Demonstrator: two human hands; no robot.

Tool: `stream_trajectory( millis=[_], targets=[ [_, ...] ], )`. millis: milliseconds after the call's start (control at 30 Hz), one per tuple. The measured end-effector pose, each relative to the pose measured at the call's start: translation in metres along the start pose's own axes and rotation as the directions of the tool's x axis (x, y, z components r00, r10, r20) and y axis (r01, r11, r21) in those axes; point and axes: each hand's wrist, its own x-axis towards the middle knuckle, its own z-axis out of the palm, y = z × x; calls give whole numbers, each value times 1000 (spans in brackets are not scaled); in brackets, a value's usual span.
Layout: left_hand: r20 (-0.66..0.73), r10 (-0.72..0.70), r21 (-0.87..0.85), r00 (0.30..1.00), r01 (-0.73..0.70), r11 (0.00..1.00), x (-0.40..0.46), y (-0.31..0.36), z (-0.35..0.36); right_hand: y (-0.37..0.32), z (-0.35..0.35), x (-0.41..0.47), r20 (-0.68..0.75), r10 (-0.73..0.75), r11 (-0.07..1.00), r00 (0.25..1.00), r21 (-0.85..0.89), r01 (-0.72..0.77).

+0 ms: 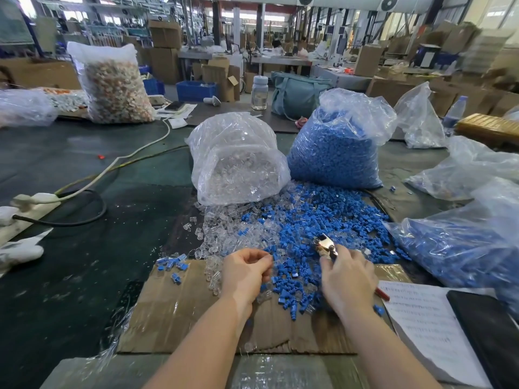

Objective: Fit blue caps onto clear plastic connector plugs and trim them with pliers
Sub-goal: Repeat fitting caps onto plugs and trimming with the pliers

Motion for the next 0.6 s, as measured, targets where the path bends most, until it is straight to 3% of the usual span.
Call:
stream_trajectory(
  millis=[100,200,467,600],
  targets=[
    [-4,-2,2,1000,2,1000,0,-1,1,11,0,6,222,190,974,956,-164,-156],
    [4,-6,4,1000,6,1000,0,-1,3,18,4,9,335,237,962,912,-216,-170],
    [15,-32,-13,999,32,999,3,2,1,18,5,6,197,149,960,969,-262,-94],
    [14,-41,-47,999,41,998,6,6,-2,11,-3,8,162,-43,974,986,-213,78]
  ],
)
